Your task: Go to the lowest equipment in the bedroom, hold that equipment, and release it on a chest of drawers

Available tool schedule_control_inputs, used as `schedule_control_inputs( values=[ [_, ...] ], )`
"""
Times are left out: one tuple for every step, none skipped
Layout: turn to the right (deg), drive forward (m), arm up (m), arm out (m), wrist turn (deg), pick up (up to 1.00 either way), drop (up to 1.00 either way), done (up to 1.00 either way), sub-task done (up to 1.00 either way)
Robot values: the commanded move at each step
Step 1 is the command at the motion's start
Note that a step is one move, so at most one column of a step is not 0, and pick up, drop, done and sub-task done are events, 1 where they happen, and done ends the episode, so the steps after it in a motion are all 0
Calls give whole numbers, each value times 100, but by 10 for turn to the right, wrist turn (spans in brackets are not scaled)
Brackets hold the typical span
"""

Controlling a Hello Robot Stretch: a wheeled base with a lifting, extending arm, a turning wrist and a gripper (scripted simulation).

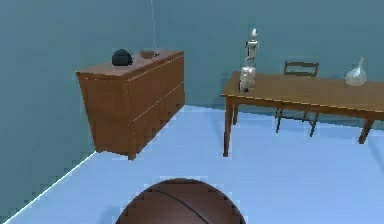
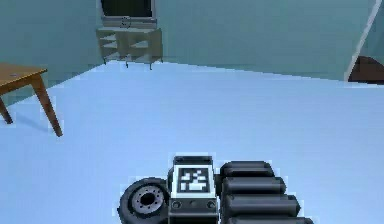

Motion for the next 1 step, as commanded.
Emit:
schedule_control_inputs(
  values=[
    [0,100,0,0,0,0,0,0,0]
  ],
)
